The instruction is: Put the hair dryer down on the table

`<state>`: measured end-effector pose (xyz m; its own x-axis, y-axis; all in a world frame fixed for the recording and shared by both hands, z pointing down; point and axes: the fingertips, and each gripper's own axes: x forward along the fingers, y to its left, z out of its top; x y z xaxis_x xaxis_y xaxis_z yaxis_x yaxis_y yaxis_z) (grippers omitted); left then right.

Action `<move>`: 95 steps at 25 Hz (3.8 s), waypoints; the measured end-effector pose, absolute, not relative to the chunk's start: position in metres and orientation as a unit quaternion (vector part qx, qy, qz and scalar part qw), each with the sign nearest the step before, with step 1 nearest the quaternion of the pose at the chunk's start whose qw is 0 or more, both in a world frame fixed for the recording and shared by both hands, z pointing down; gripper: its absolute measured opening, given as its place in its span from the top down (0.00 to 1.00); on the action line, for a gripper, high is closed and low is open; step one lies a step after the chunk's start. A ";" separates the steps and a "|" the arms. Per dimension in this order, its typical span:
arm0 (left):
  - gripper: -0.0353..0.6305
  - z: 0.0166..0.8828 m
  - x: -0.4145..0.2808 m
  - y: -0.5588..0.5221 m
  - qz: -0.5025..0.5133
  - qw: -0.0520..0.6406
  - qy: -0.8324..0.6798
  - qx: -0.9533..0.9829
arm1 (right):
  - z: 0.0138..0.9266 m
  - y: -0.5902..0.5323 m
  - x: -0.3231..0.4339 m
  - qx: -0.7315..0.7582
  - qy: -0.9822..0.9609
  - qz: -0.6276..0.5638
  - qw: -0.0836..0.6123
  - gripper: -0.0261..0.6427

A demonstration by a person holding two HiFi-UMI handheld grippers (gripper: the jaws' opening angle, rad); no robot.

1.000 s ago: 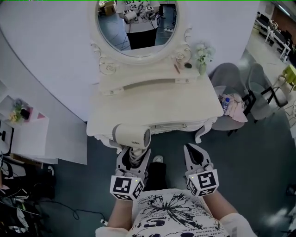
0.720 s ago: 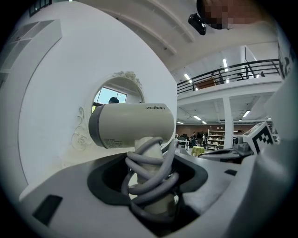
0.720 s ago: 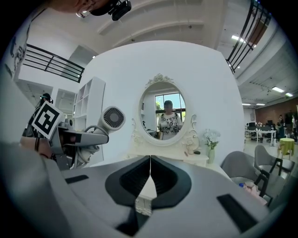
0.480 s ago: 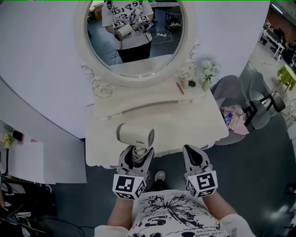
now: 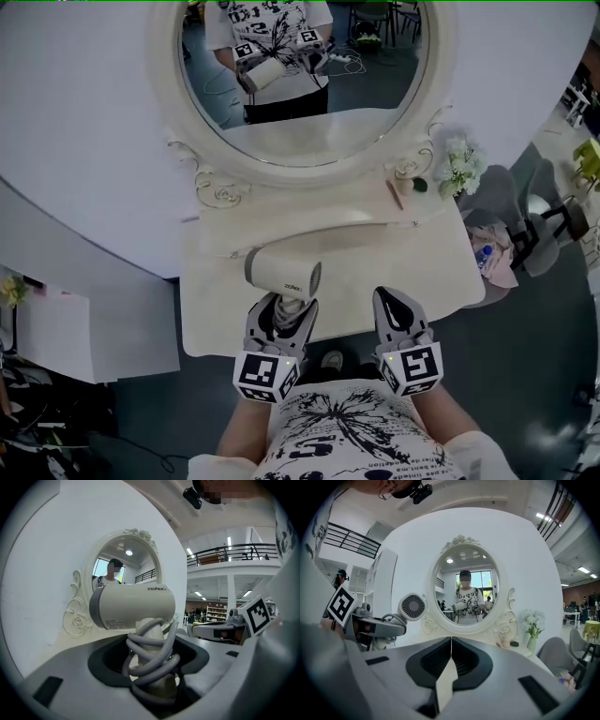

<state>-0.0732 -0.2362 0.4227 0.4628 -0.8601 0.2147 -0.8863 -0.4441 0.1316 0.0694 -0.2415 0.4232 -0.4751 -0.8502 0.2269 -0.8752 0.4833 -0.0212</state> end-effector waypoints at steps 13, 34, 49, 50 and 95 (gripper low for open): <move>0.55 0.479 -0.079 -0.280 0.105 0.168 -0.573 0.796 | 0.454 -0.318 0.055 0.430 -0.890 0.079 0.127 0.93; 0.55 0.657 -0.085 -0.298 0.210 0.334 -0.591 0.704 | 0.545 -0.338 0.055 0.397 -0.900 0.089 0.158 0.93; 0.55 0.684 -0.079 -0.324 0.296 0.314 -0.577 0.693 | 0.554 -0.357 0.072 0.417 -0.888 0.094 0.170 0.93; 0.55 0.684 -0.079 -0.324 0.296 0.315 -0.578 0.692 | 0.555 -0.357 0.072 0.416 -0.888 0.096 0.171 0.93; 0.91 0.362 -0.058 -0.314 0.033 0.036 -0.593 0.804 | 0.393 -0.329 0.068 0.403 -0.913 0.009 0.066 0.94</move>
